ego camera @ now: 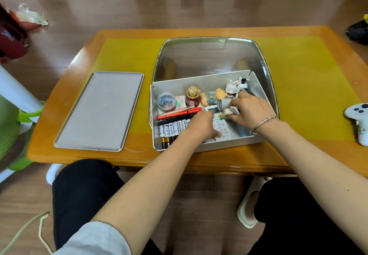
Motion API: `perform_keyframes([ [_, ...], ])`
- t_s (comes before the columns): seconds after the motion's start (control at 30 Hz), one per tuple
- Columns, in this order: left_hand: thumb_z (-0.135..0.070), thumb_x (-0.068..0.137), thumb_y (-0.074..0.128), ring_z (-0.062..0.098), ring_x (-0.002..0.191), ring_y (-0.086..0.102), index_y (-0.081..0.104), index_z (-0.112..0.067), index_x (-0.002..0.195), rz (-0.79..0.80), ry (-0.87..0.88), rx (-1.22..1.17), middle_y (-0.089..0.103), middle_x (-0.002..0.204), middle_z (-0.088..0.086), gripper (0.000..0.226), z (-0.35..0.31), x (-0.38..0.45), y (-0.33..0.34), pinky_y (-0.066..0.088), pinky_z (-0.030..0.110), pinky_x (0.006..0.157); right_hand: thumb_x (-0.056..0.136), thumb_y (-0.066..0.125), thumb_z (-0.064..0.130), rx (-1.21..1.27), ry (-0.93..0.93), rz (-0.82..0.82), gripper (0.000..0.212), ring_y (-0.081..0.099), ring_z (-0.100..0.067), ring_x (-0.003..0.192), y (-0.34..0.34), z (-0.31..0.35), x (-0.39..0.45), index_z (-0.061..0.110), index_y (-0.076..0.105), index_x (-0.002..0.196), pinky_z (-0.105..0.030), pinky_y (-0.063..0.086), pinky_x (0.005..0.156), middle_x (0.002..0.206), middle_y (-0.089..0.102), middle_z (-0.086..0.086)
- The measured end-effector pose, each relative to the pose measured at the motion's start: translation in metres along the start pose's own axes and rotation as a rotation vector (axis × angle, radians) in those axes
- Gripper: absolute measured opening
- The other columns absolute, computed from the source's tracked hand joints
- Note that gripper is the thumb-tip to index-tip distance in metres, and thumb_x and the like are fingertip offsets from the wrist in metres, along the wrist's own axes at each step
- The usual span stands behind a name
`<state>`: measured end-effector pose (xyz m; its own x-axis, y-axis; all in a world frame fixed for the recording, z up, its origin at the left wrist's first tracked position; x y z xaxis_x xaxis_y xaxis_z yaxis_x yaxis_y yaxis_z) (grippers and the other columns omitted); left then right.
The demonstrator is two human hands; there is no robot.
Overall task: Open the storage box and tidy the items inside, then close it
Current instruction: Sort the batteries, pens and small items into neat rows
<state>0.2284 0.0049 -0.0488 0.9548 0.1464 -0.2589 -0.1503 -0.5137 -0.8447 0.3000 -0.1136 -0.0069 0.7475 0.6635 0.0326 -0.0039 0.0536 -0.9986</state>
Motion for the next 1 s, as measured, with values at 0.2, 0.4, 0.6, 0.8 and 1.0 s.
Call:
perform_keyframes([
  [0.2, -0.039, 0.080, 0.074, 0.033, 0.123, 0.037, 0.044, -0.013, 0.135, 0.053, -0.019, 0.030, 0.044, 0.132, 0.015, 0.068, 0.006, 0.000, 0.006, 0.037, 0.042, 0.097, 0.081, 0.063, 0.051, -0.031, 0.015, 0.018, 0.036, 0.059, -0.029, 0.086, 0.000, 0.001, 0.001, 0.020, 0.067, 0.100, -0.029, 0.039, 0.064, 0.103, 0.055, -0.007],
  [0.4, -0.044, 0.079, 0.073, 0.032, 0.125, 0.034, 0.042, -0.014, 0.136, 0.007, 0.000, 0.096, 0.043, 0.134, 0.013, 0.071, 0.007, -0.003, 0.007, 0.038, 0.043, 0.097, 0.078, 0.065, 0.053, 0.002, 0.031, 0.001, 0.043, 0.059, -0.028, 0.090, -0.004, 0.003, -0.002, 0.019, 0.065, 0.105, -0.032, 0.042, 0.068, 0.105, 0.056, -0.007],
  [0.6, -0.048, 0.087, 0.062, 0.029, 0.120, 0.044, 0.048, -0.012, 0.130, -0.145, 0.043, 0.173, 0.050, 0.129, 0.012, 0.058, 0.011, -0.012, -0.008, 0.042, 0.040, 0.093, 0.078, 0.069, 0.045, 0.123, 0.027, -0.029, 0.038, 0.056, -0.024, 0.094, -0.007, 0.008, -0.006, 0.016, 0.064, 0.102, -0.031, 0.041, 0.071, 0.100, 0.055, -0.006],
  [0.8, -0.013, 0.090, 0.060, 0.031, 0.112, 0.052, 0.054, -0.008, 0.118, -0.349, -0.055, 0.273, 0.056, 0.119, 0.014, 0.030, 0.050, -0.024, -0.046, 0.047, 0.041, 0.086, 0.078, 0.065, 0.023, 0.304, -0.010, 0.011, 0.015, 0.050, -0.021, 0.088, -0.006, 0.018, -0.008, 0.016, 0.059, 0.089, -0.028, 0.036, 0.071, 0.088, 0.045, 0.000],
  [1.0, -0.001, 0.090, 0.053, 0.032, 0.109, 0.054, 0.058, -0.009, 0.117, -0.242, -0.090, 0.366, 0.056, 0.119, 0.015, 0.029, 0.066, -0.023, -0.049, 0.048, 0.041, 0.086, 0.076, 0.071, 0.027, 0.347, -0.010, 0.035, 0.038, 0.050, -0.013, 0.095, -0.007, 0.016, -0.010, 0.018, 0.057, 0.110, -0.021, 0.037, 0.082, 0.106, 0.051, -0.002],
])
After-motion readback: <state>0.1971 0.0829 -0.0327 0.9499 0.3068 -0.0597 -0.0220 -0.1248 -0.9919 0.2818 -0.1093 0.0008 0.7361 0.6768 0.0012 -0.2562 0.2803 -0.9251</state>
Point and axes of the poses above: each hand's wrist, its own x-axis towards the middle knuckle, its own y-axis out of the palm, z = x × y, the point moved 4 cm from there along x, towards the middle knuckle
